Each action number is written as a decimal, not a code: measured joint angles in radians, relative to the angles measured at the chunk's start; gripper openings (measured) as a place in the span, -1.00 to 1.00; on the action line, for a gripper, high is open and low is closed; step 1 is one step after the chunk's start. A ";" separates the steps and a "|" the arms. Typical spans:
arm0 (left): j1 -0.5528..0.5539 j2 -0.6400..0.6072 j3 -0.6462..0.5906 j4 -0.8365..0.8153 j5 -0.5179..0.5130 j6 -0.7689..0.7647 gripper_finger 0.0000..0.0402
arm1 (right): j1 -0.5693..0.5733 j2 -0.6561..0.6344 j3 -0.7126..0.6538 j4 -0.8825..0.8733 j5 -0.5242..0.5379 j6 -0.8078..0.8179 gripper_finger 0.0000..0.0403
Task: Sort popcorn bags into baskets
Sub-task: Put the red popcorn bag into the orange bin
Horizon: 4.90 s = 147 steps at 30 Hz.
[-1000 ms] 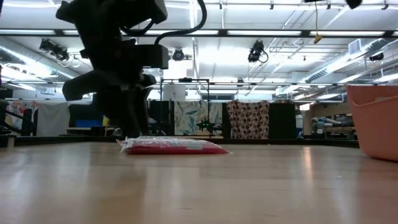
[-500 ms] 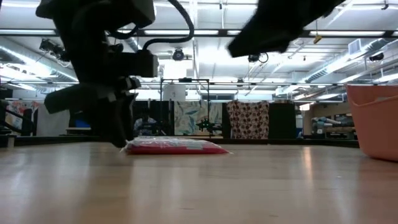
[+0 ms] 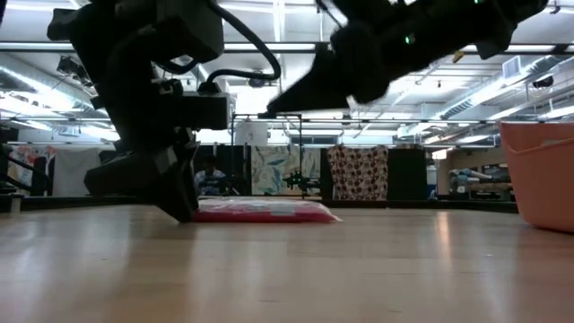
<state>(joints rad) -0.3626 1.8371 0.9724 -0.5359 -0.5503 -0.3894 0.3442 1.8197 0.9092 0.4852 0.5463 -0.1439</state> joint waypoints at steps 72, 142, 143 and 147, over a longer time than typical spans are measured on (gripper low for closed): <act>0.385 -0.210 -0.054 0.023 0.284 0.322 -0.42 | -0.046 0.044 0.007 -0.384 0.023 0.335 -0.10; 0.354 -0.386 -0.185 0.214 0.417 0.485 -0.99 | -0.118 0.007 0.219 -0.483 -0.029 0.189 -0.04; 0.336 -0.386 -0.173 0.204 0.383 0.488 -0.99 | -0.136 0.007 0.238 -0.531 -0.051 0.210 -0.03; 0.268 -0.386 -0.126 0.174 0.265 0.501 -0.99 | -0.195 0.007 0.292 -0.645 -0.130 0.262 -0.03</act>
<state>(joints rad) -0.0951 1.4509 0.8467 -0.3621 -0.2852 0.1116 0.1493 1.8271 1.2014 -0.1601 0.4161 0.1180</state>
